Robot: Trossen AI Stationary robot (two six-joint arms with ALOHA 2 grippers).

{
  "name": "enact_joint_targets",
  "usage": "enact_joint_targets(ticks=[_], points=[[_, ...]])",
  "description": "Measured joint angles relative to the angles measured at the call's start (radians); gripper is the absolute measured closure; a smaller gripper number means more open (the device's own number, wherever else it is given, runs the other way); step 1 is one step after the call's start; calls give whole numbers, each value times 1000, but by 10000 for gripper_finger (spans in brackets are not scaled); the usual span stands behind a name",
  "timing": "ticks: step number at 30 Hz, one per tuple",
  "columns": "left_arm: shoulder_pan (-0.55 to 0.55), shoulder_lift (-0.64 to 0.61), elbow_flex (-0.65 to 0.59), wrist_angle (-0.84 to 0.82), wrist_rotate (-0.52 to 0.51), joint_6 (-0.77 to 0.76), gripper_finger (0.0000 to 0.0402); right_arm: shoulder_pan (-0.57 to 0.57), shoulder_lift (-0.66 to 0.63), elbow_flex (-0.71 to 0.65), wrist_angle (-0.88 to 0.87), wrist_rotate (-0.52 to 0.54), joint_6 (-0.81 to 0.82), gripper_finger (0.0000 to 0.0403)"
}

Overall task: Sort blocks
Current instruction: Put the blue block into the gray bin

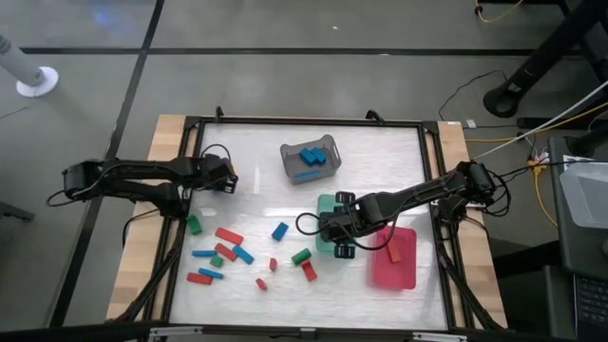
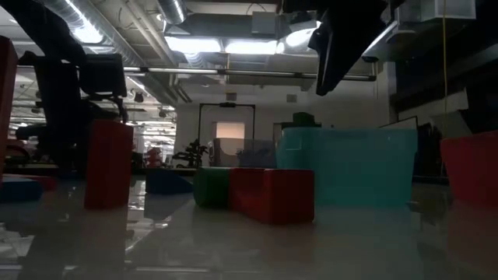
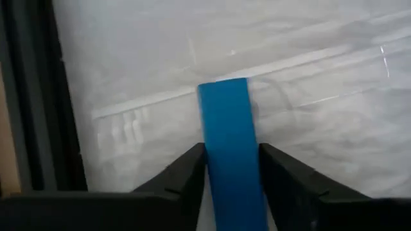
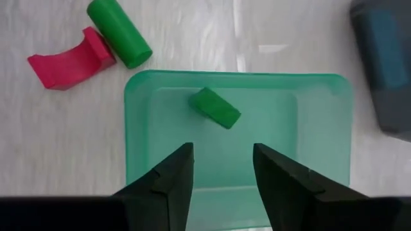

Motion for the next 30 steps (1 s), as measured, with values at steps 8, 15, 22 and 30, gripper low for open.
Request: enact_joint_targets(ticks=[8,15,22,30], points=[[-1,-29,23,17,29,95,319,0,0,0,0,-14,0,239],[-2,-85,75,245,245,177,319,0,0,0,16,-14,0,239],[-2,-76,79,755,391,295,319,0,0,0,148,-15,0,239],[-2,93,79,1100,390,365,319,0,0,0,257,-15,0,239]])
